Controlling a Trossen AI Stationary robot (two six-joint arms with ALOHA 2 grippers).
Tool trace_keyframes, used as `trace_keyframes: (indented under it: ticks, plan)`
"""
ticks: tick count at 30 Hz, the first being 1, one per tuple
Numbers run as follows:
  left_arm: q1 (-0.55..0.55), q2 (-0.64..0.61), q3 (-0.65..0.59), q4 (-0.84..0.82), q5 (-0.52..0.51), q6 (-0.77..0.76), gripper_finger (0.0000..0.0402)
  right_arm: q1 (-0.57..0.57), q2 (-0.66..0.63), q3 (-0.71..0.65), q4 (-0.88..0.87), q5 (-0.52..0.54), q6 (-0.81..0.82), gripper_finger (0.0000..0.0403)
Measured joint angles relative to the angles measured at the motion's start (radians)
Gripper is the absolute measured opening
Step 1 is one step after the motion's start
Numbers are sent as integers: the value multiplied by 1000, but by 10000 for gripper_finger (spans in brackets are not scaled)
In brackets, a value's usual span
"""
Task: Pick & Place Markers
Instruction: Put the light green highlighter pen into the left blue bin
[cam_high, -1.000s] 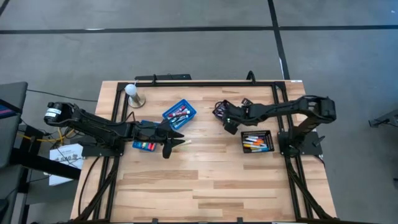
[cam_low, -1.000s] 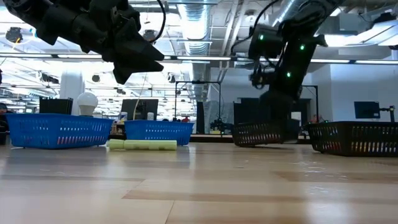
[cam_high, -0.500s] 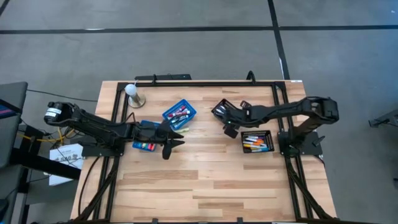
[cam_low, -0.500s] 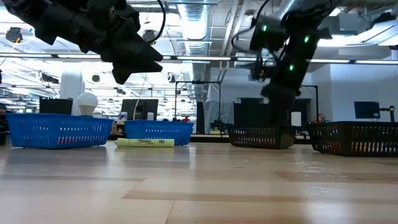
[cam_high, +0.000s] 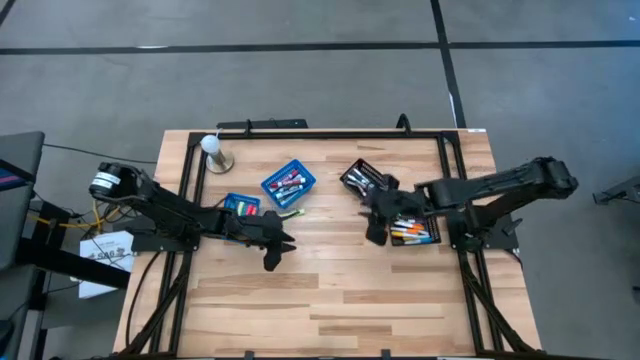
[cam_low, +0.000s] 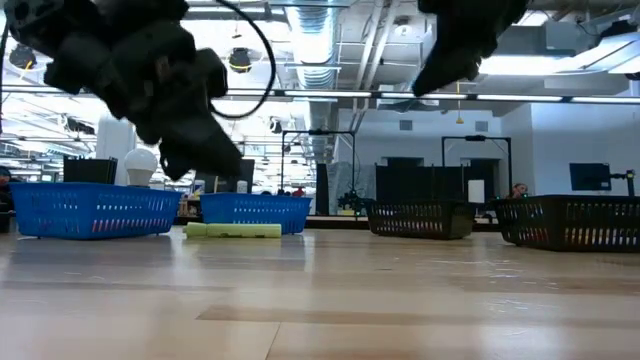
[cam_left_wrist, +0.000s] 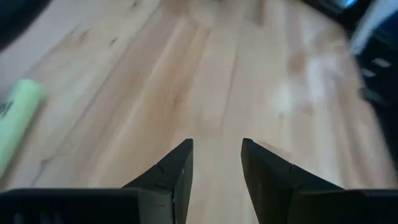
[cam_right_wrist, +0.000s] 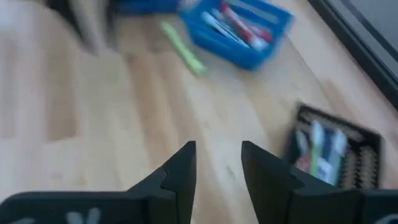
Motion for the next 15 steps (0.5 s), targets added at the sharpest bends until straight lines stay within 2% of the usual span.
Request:
trace_keyframes:
  ticks: [4, 7, 12, 15]
  plan:
    - [42, 25, 11, 2, -60, 17, 131, 86, 1, -46, 157, 0, -118, 110]
    - [83, 22, 43, -14, -46, 130, 131, 113, 8, -87, 307, -14, -250, 107]
    - [147, 38, 85, -207, -32, 250, 131, 79, 9, -86, 422, -11, -269, 107]
    - [175, 42, 94, -231, -52, 271, 131, 49, 5, -87, 440, -9, -269, 107]
